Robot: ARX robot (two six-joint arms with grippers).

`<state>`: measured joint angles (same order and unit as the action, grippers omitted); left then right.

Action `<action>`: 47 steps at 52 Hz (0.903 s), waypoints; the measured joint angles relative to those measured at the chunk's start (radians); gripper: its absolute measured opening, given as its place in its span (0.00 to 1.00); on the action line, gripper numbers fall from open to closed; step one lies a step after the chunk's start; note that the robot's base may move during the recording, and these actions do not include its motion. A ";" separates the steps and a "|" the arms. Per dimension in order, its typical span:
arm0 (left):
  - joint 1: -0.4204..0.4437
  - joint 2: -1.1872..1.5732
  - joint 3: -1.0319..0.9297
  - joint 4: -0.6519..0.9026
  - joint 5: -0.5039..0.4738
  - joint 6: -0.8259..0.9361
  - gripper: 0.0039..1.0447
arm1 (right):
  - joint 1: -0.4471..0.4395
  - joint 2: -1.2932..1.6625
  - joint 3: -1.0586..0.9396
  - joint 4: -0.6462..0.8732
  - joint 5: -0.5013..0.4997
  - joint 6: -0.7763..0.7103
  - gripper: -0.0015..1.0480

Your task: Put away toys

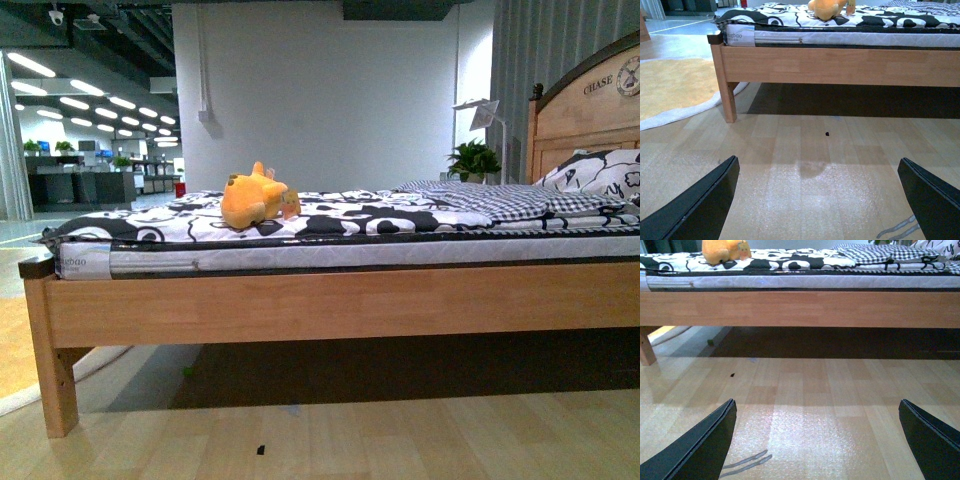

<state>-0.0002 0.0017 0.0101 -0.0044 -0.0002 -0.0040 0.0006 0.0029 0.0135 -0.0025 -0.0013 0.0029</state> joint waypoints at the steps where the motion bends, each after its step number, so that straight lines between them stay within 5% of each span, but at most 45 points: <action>1: 0.000 0.000 0.000 0.000 0.000 0.000 0.94 | 0.000 0.000 0.000 0.000 0.000 0.000 0.94; 47: 0.000 0.000 0.000 0.000 0.000 0.000 0.94 | 0.000 0.000 0.000 0.000 0.000 0.000 0.94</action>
<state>-0.0002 0.0017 0.0101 -0.0040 -0.0002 -0.0040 0.0006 0.0029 0.0135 -0.0025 -0.0013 0.0029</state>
